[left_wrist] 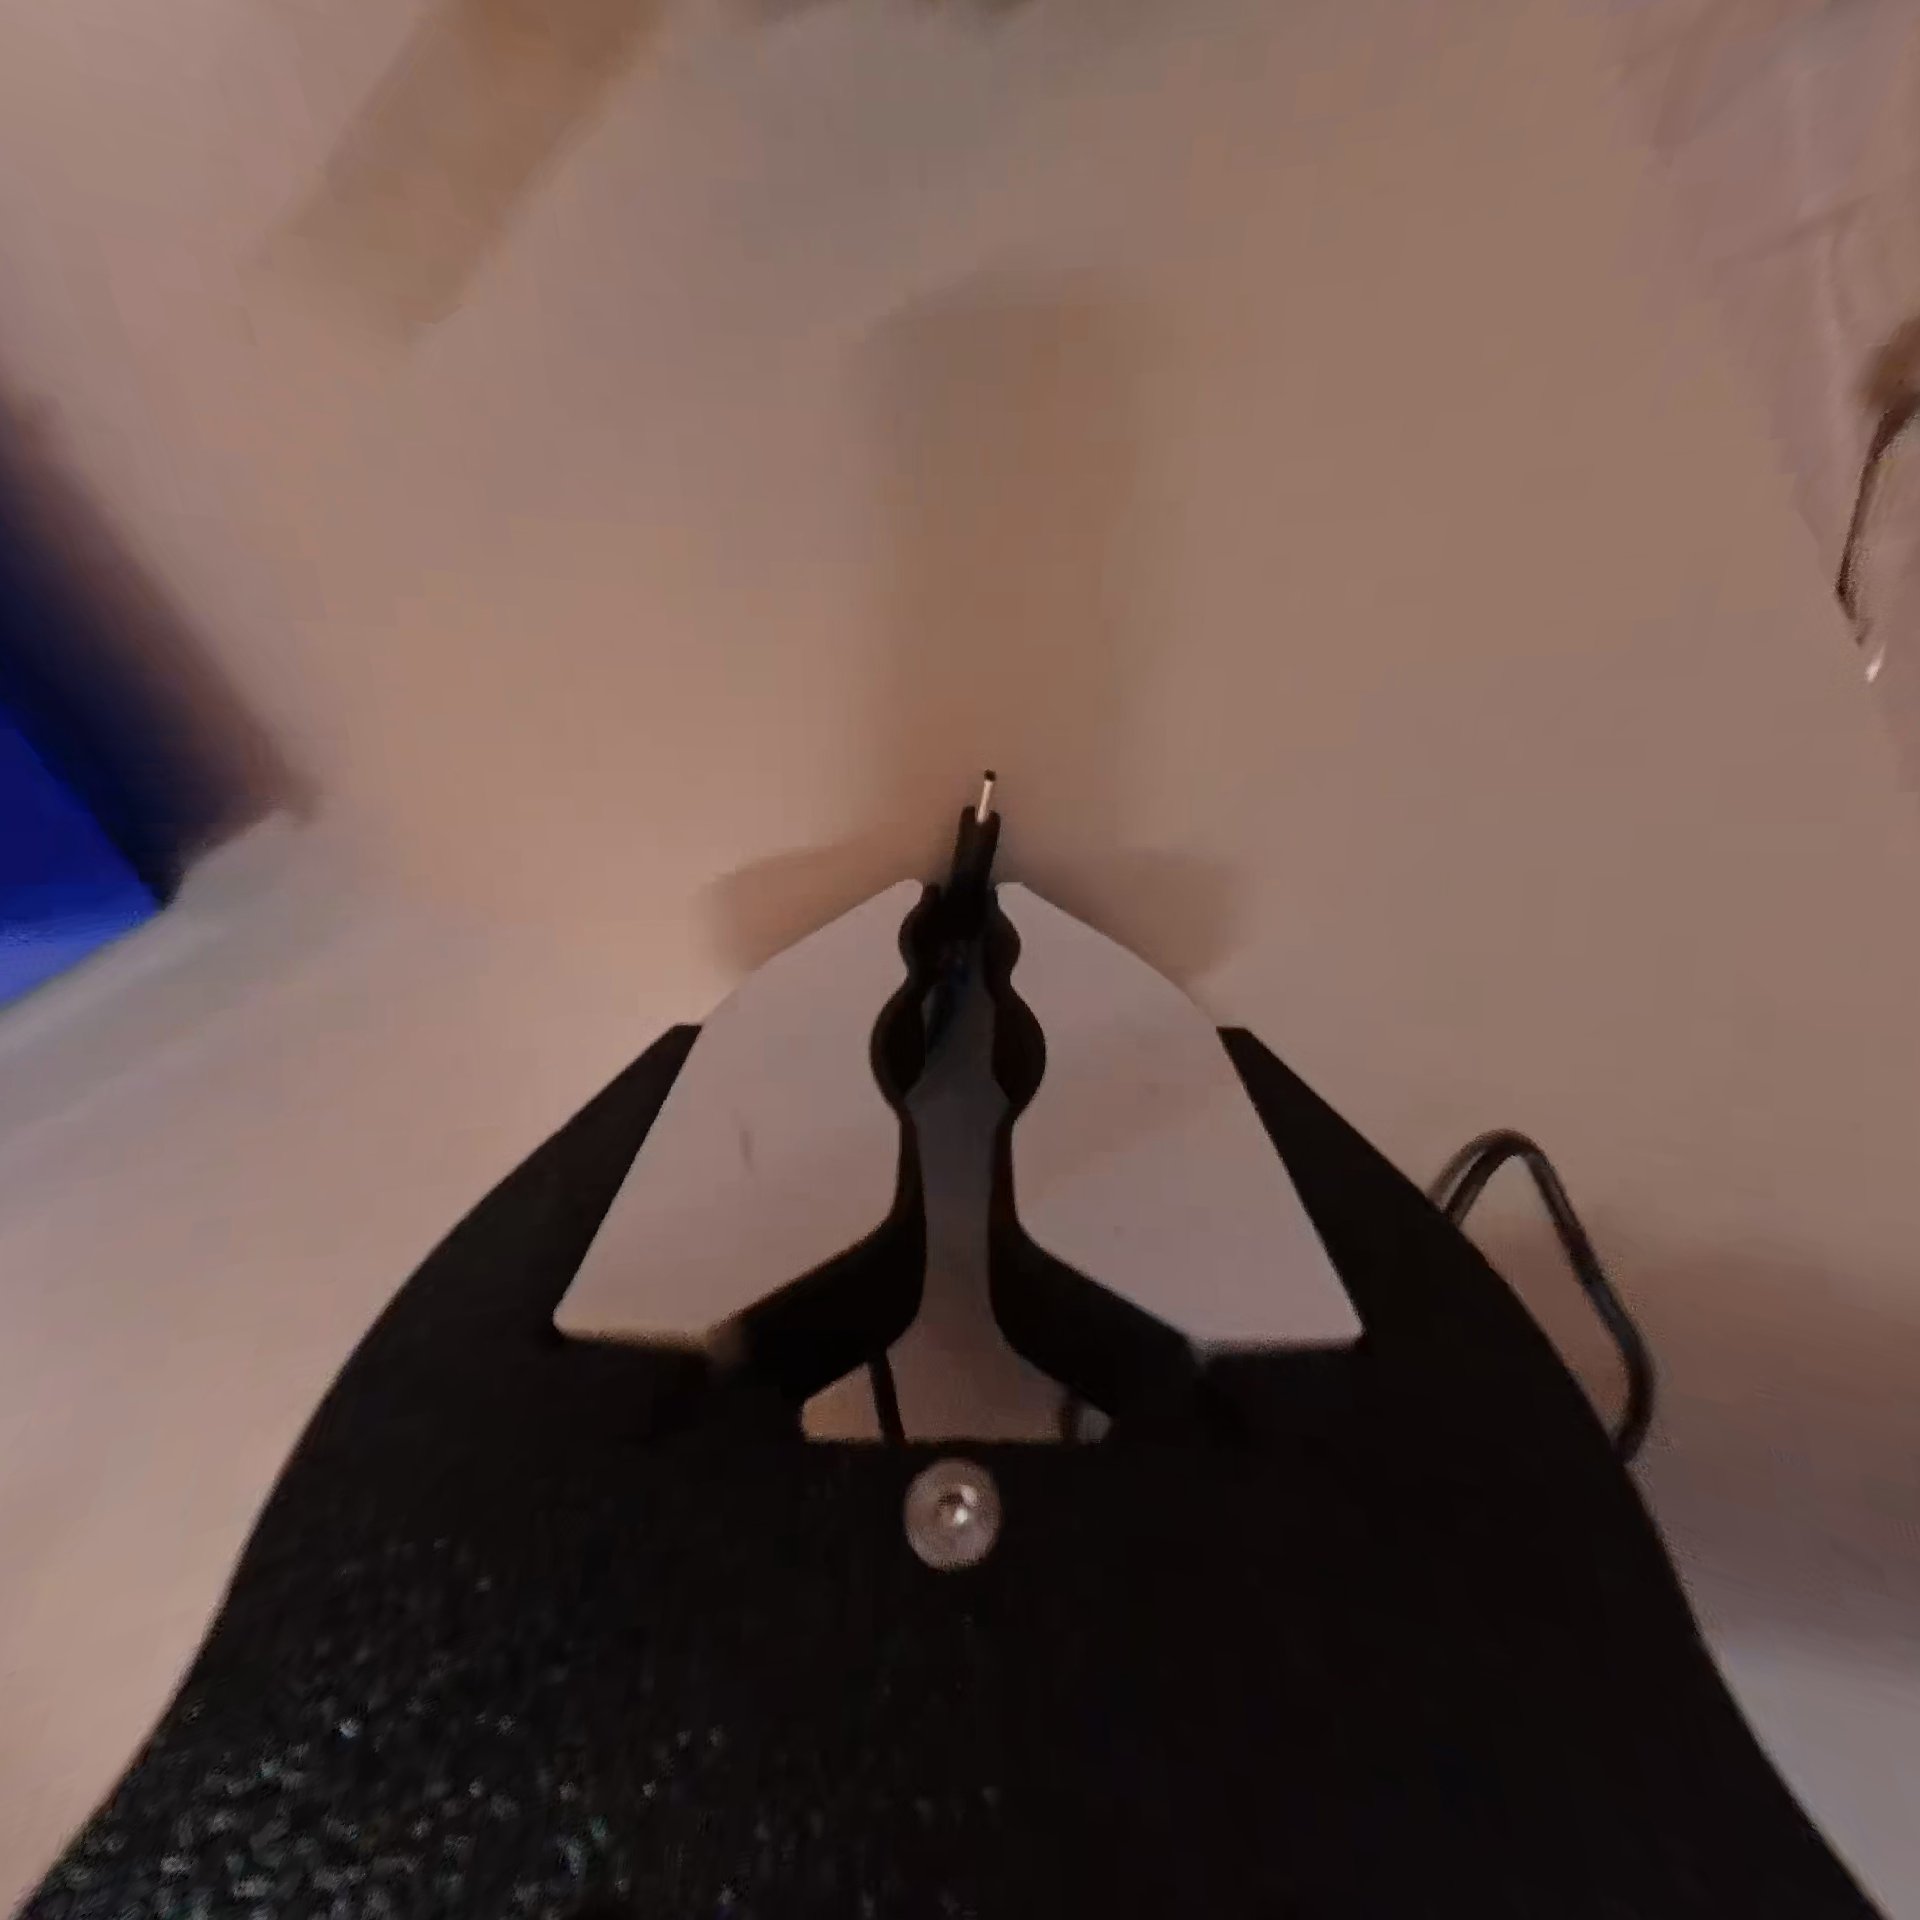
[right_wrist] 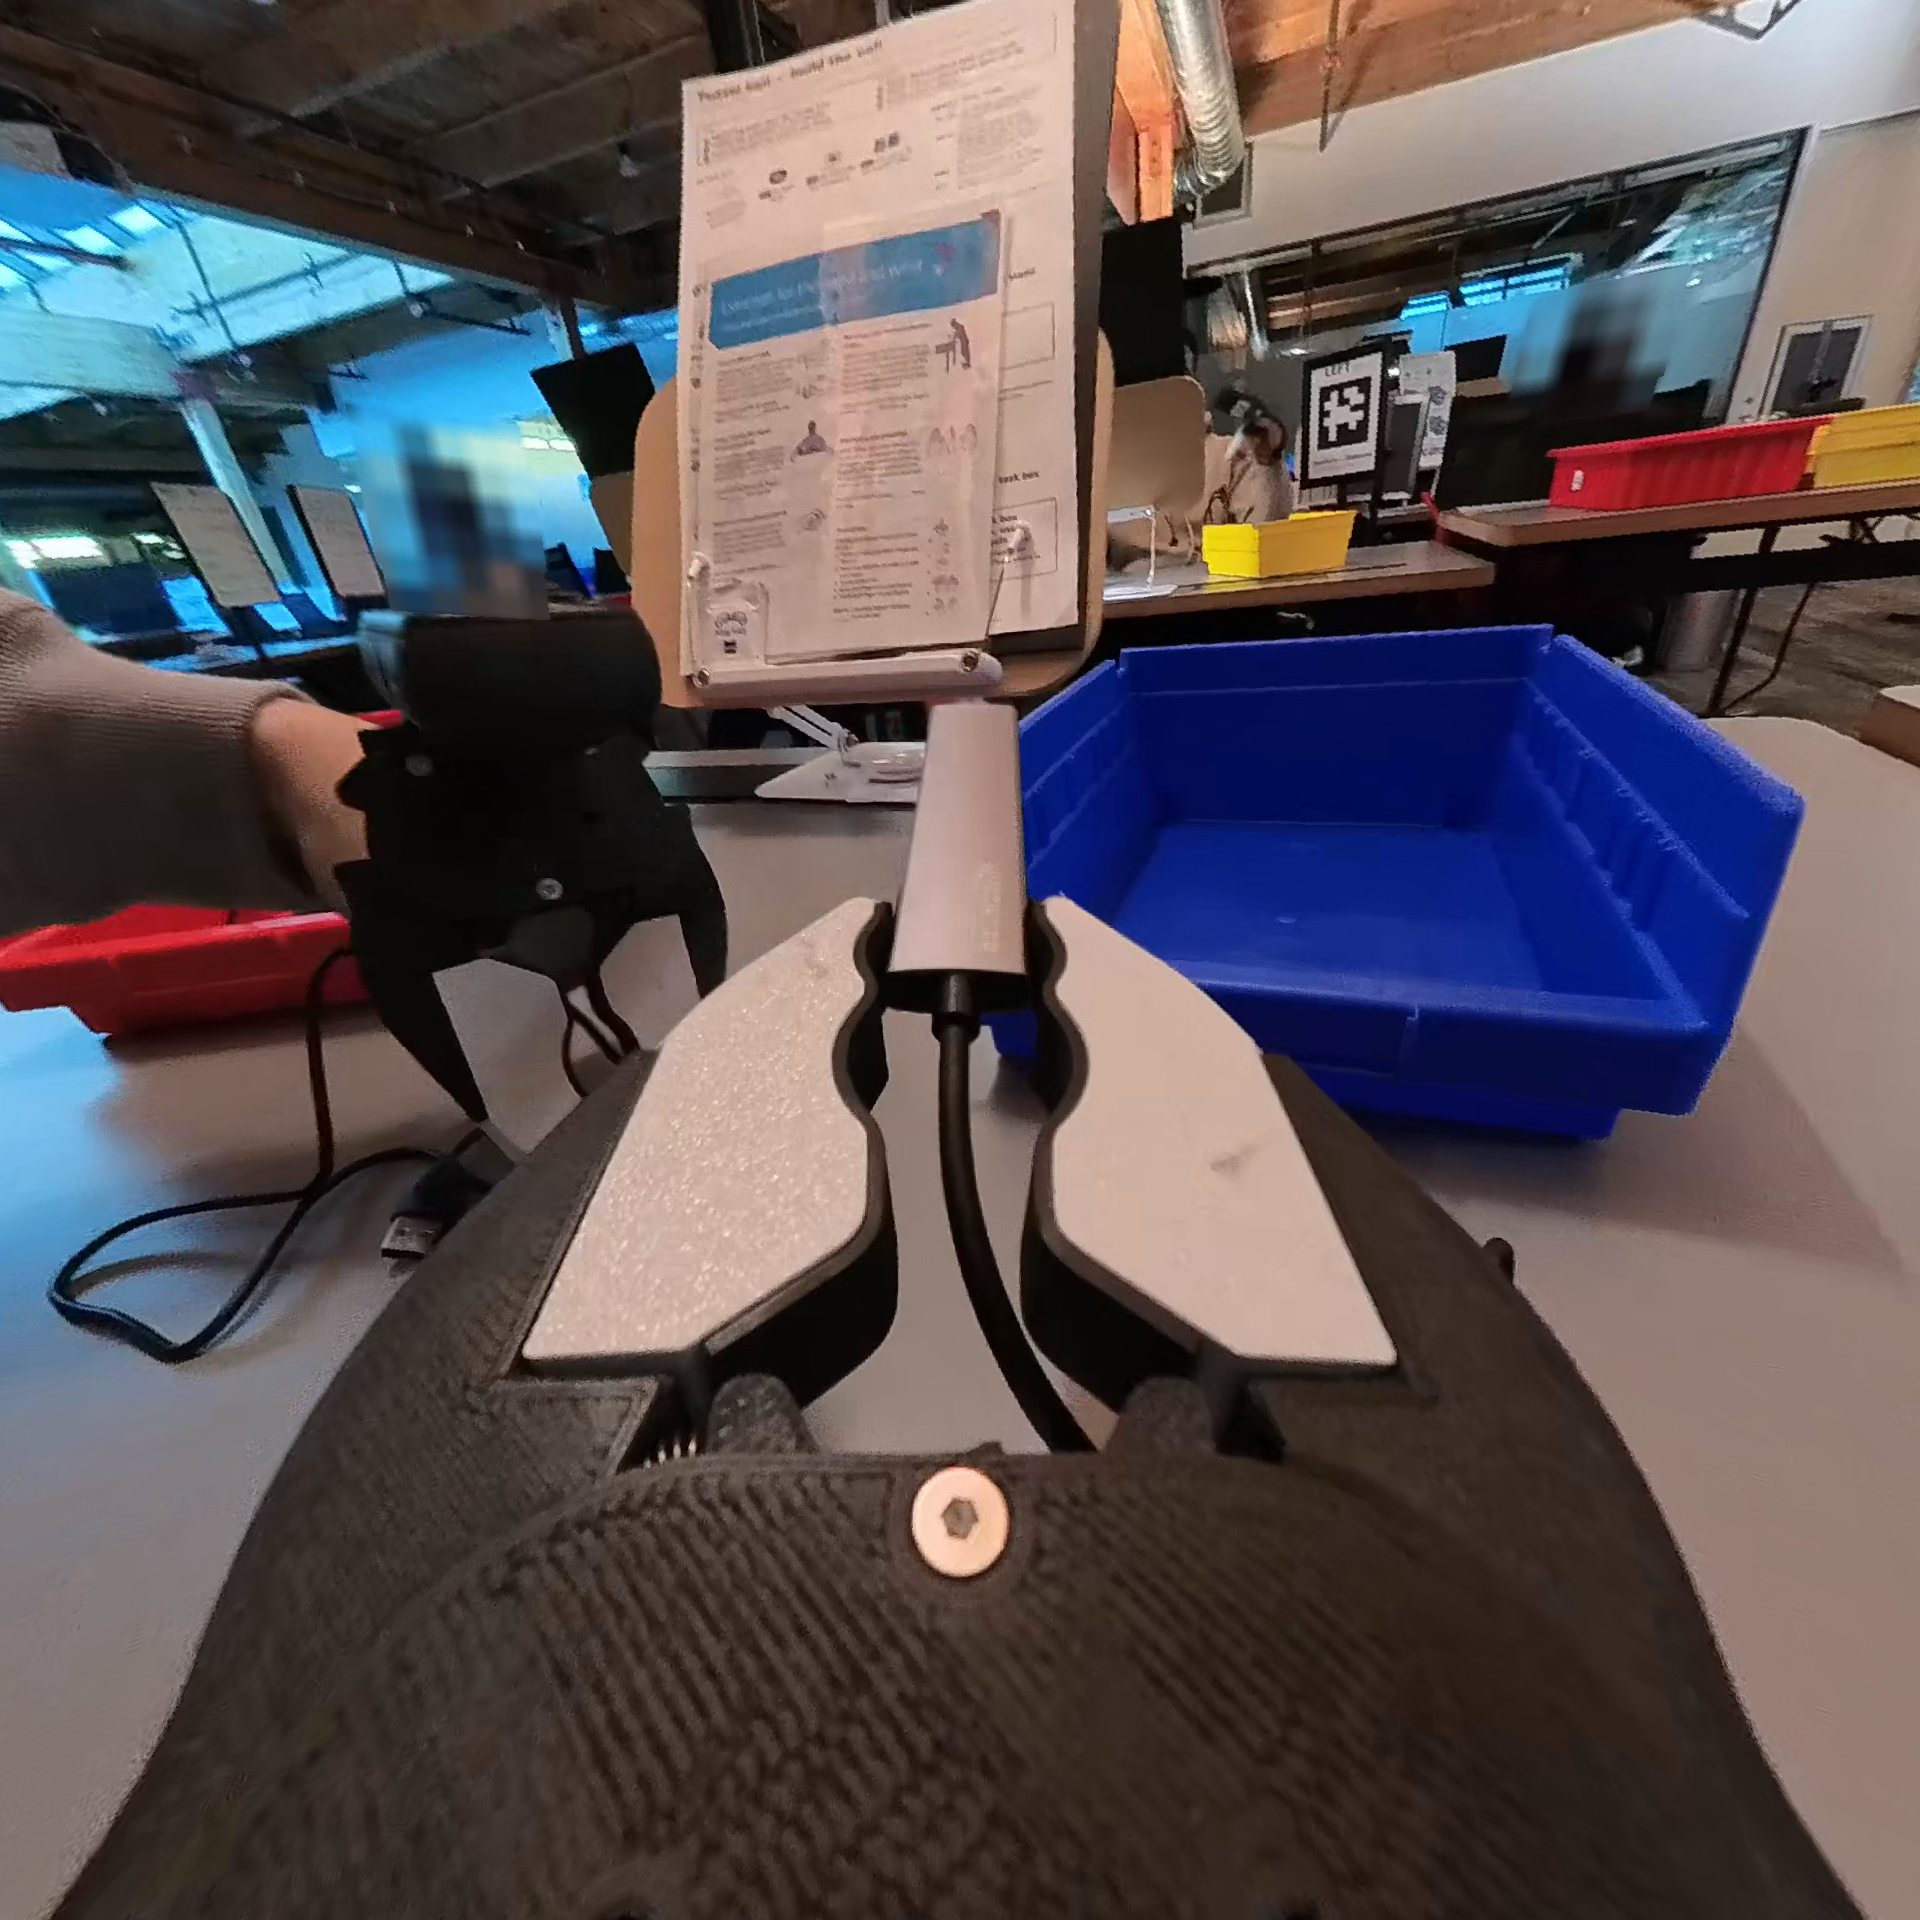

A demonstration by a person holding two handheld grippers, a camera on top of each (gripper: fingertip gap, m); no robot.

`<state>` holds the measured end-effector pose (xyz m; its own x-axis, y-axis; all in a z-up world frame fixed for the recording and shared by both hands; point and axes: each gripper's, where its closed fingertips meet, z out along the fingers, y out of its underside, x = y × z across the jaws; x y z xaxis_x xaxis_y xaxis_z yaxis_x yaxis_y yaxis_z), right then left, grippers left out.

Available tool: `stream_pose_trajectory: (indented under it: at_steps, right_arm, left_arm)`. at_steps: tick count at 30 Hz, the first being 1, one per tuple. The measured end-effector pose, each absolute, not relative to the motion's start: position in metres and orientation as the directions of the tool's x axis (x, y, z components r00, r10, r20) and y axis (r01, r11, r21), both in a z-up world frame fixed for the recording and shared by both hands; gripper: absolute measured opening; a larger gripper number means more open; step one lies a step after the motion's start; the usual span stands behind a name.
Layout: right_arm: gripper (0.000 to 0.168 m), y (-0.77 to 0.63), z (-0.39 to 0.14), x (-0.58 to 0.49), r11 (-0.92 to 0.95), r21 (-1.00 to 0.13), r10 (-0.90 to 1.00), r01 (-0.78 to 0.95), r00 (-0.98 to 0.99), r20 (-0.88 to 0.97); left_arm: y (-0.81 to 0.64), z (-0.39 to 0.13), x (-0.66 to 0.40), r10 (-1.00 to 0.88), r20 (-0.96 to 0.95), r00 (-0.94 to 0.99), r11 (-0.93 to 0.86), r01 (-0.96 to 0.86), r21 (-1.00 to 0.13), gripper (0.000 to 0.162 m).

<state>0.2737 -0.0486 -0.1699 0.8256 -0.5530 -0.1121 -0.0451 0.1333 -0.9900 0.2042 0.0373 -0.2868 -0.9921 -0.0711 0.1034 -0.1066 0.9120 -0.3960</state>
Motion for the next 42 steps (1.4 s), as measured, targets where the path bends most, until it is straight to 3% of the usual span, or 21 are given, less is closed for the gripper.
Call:
stream_pose_trajectory:
  at_steps: [5, 10, 17, 22, 26, 33, 39, 42]
  right_arm:
    - [0.024, -0.046, -0.175, 0.279, 0.085, -0.995, -0.59, -0.054, 0.802, -0.094]
    - [0.024, -0.045, -0.177, 0.28, 0.072, -0.995, -0.599, -0.065, 0.795, -0.096]
    - [0.024, -0.042, -0.178, 0.278, 0.045, -0.998, -0.597, -0.049, 0.799, -0.066]
    - [0.024, -0.04, -0.179, 0.276, 0.025, -0.999, -0.597, -0.032, 0.801, -0.041]
    - [0.024, -0.042, -0.178, 0.277, 0.036, -0.999, -0.597, -0.037, 0.8, -0.052]
    - [0.024, -0.041, -0.179, 0.276, 0.031, -0.999, -0.594, -0.039, 0.803, -0.049]
    - [0.024, -0.041, -0.178, 0.275, 0.029, -0.999, -0.594, -0.028, 0.803, -0.04]
    - [0.024, -0.041, -0.179, 0.276, 0.027, -0.999, -0.592, -0.037, 0.804, -0.046]
  left_arm:
    - [0.053, -0.287, 0.215, -0.249, 0.058, -0.967, 0.894, -0.253, -0.369, 0.006]
    - [0.069, -0.28, 0.241, -0.417, -0.156, -0.895, 0.863, -0.336, -0.378, 0.006]
    - [0.075, -0.232, 0.245, -0.55, -0.378, -0.745, 0.803, -0.348, -0.483, 0.006]
    - [0.115, -0.165, 0.247, -0.596, -0.637, -0.489, 0.802, -0.321, -0.504, 0.006]
    - [0.151, -0.109, 0.24, -0.677, -0.675, -0.292, 0.735, -0.313, -0.602, 0.006]
    - [0.204, 0.024, 0.26, -0.65, -0.759, 0.038, 0.731, -0.239, -0.639, 0.006]
    - [0.202, 0.167, 0.249, -0.675, -0.657, 0.336, 0.705, 0.031, -0.709, 0.006]
    - [0.184, 0.205, 0.231, -0.697, -0.618, 0.364, 0.699, 0.157, -0.697, 0.006]
